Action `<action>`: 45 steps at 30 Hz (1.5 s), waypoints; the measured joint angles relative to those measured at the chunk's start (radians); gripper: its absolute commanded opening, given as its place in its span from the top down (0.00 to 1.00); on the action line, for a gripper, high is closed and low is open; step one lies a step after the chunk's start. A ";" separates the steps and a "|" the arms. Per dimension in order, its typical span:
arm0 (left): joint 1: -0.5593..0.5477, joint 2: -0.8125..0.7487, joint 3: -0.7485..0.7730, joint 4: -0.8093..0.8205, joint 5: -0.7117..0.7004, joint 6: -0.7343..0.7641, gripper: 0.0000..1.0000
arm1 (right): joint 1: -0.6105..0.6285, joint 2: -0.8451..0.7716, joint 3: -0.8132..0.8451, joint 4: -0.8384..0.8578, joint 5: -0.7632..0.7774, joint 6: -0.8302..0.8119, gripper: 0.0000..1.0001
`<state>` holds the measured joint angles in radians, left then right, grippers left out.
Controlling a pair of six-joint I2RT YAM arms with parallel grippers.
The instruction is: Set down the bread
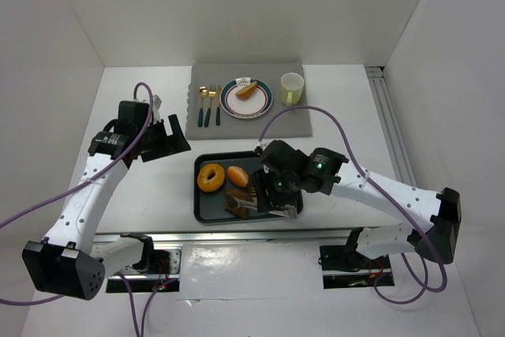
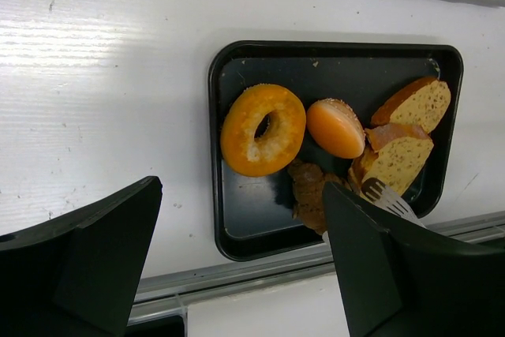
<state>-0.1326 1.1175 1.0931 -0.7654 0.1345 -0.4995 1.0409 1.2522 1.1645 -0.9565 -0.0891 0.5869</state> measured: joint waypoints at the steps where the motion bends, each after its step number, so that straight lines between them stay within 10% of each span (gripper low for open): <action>1: 0.000 0.000 -0.001 0.000 0.000 0.000 0.04 | 0.000 0.004 0.000 -0.002 0.003 0.000 0.36; 15: -0.010 0.013 -0.001 0.012 0.000 0.000 0.04 | 0.000 0.118 0.000 0.022 -0.015 -0.028 0.35; 23: -0.010 0.019 -0.001 0.011 0.000 0.000 0.04 | 0.004 0.138 0.012 0.030 -0.028 -0.045 0.55; 35: -0.010 0.032 0.013 0.007 -0.051 0.000 0.04 | -0.002 0.111 0.292 -0.182 0.034 -0.076 0.57; 45: -0.010 0.032 0.024 0.005 -0.063 0.000 0.04 | -0.251 0.229 0.353 0.090 0.264 -0.150 0.55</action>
<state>-0.1421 1.1500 1.1168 -0.7609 0.0711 -0.4992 0.7895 1.4807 1.5173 -0.8665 0.1749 0.4374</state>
